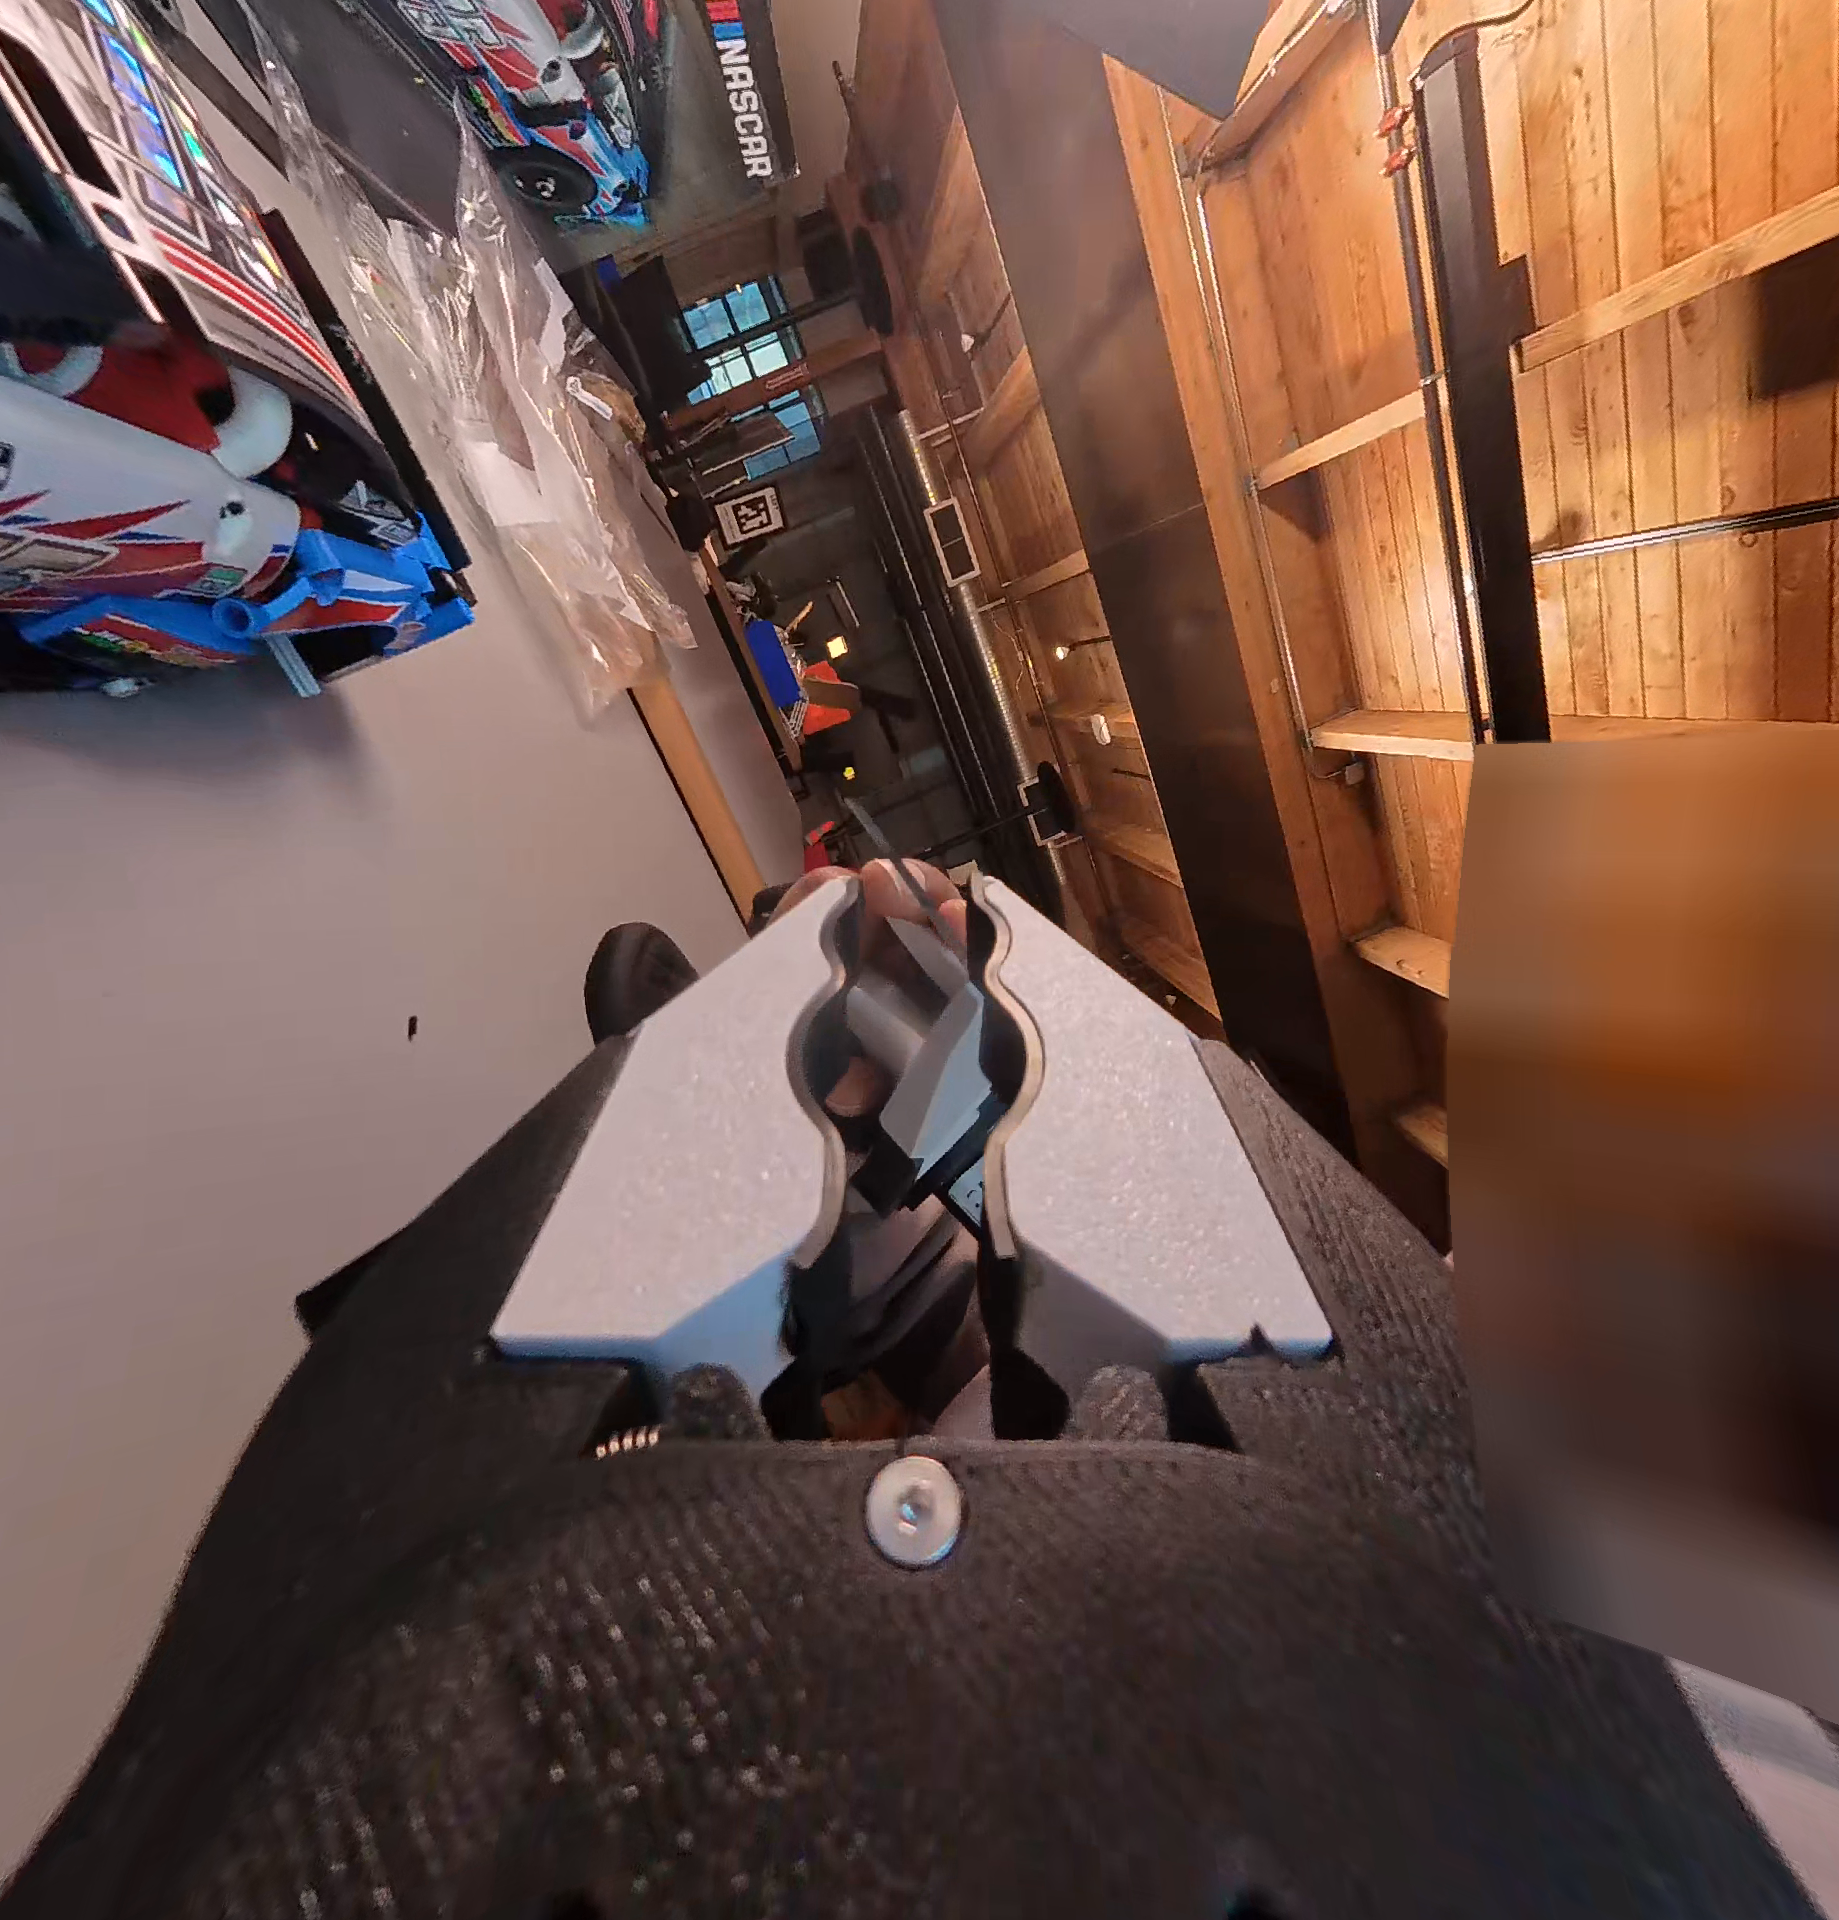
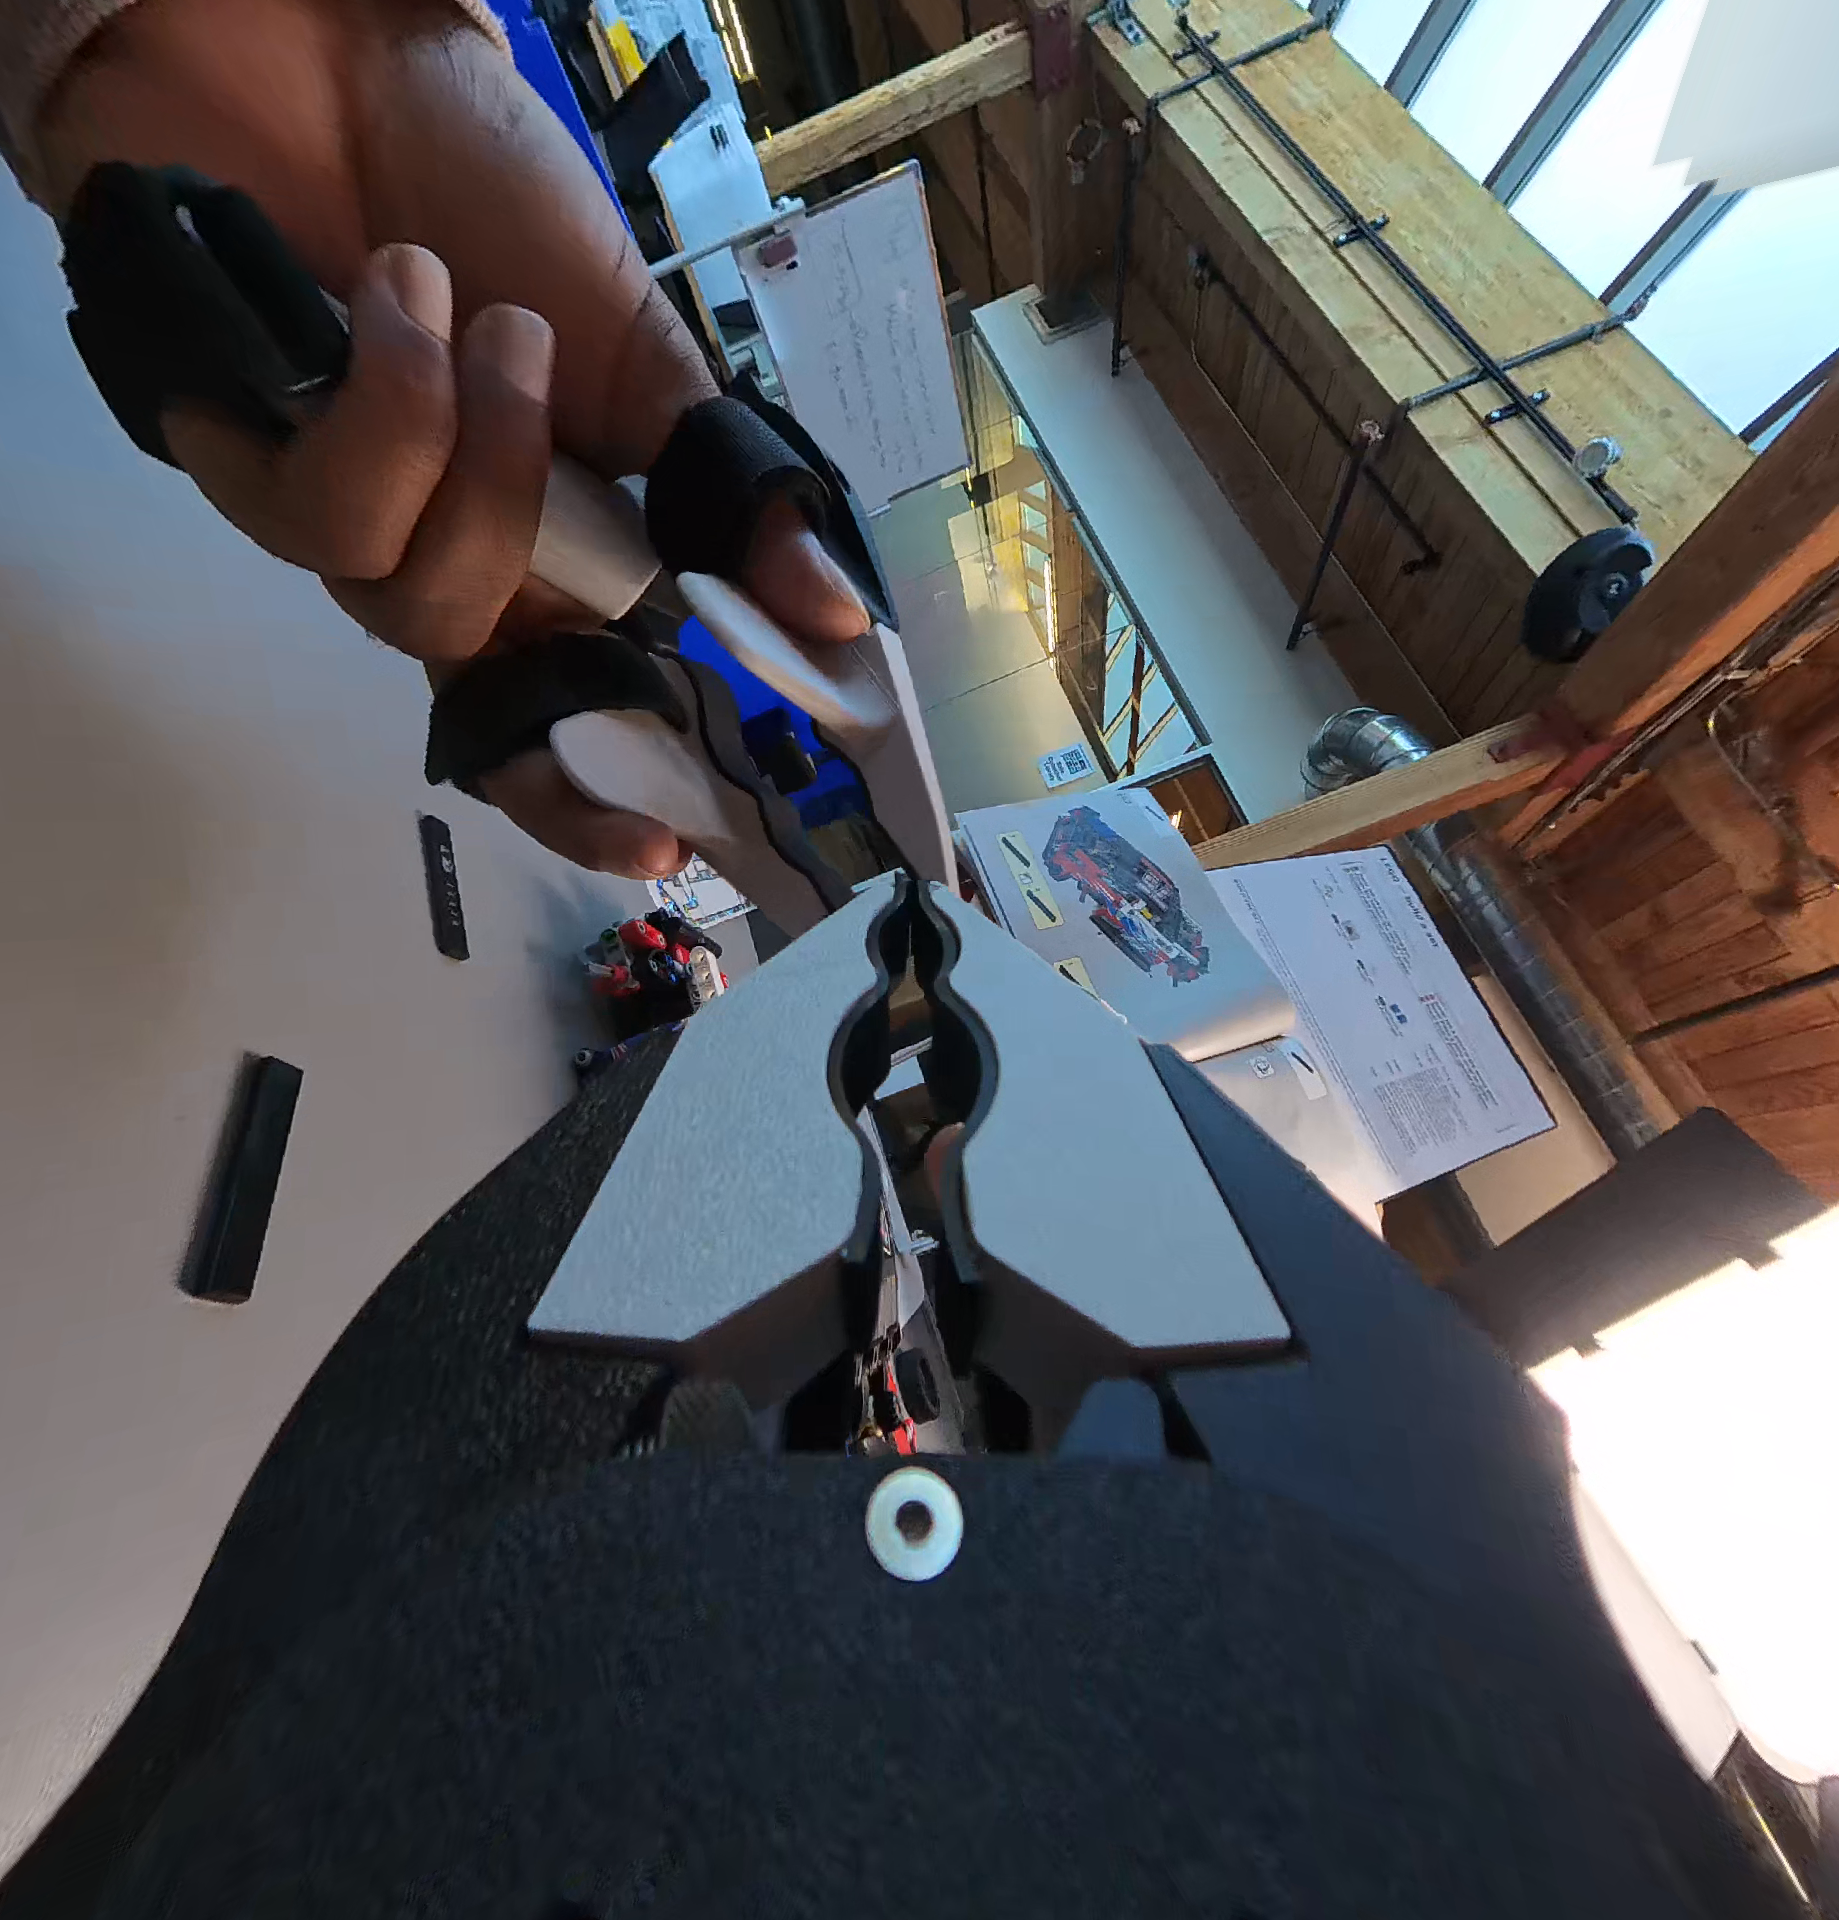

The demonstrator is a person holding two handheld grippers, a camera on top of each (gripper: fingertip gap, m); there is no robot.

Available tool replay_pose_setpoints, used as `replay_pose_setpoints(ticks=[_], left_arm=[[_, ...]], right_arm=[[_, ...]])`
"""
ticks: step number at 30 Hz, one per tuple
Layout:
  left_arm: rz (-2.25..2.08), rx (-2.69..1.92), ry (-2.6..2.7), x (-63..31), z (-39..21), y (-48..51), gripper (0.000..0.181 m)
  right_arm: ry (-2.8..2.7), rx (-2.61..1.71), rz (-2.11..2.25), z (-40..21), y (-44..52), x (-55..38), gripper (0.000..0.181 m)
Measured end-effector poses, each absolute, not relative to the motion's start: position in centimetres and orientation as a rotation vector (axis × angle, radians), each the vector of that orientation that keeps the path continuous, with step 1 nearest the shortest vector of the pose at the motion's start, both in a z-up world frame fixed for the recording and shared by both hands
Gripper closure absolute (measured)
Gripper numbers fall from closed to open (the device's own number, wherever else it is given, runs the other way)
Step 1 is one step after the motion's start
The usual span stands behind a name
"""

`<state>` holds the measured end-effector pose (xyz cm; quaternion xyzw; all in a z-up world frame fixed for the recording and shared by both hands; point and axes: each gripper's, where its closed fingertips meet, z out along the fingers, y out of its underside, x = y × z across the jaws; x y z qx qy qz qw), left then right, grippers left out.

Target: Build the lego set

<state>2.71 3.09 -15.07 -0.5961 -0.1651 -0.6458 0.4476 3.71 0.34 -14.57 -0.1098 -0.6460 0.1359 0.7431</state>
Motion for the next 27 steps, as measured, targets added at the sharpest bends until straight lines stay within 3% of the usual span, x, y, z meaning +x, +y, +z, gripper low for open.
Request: replay_pose_setpoints(ticks=[4, 13, 15, 16, 17, 19, 25, 27], left_arm=[[-1.568, -1.498, -0.402, 2.6, -15.5, 3.1, 0.181], [-1.458, -1.557, -0.299, 2.3, -15.4, 2.9, 0.181], [-1.397, -1.607, -0.243, 2.4, -15.9, 2.8, 0.181], [-1.354, -1.624, -0.220, 2.2, -16.1, 2.8, 0.181], [-1.321, -1.624, -0.218, 1.7, -16.1, 2.8, 0.181], [-1.265, -1.636, -0.187, 0.8, -15.9, 2.8, 0.181], [-1.094, -1.939, 0.296, 3.5, -18.5, 0.0, 0.181], [-1.023, -2.012, 0.427, 4.3, -19.5, -0.6, 0.181]], right_arm=[[-1.441, -0.220, 0.272, -15.3, 0.2, 3.4, 0.181], [-1.477, -0.232, 0.291, -16.2, 0.1, 3.1, 0.181], [-1.506, -0.296, 0.354, -16.4, 0.4, 2.9, 0.169], [-1.542, -0.343, 0.418, -16.7, 0.3, 2.8, 0.156], [-1.621, -0.375, 0.508, -17.5, -0.3, 2.9, 0.131], [-1.675, -0.482, 0.625, -18.0, -0.6, 3.0, 0.122], [-1.614, -1.049, 1.470, -14.7, 1.8, 3.9, 0.156], [-1.753, -1.215, 1.672, -15.8, 1.1, 4.6, 0.160]])
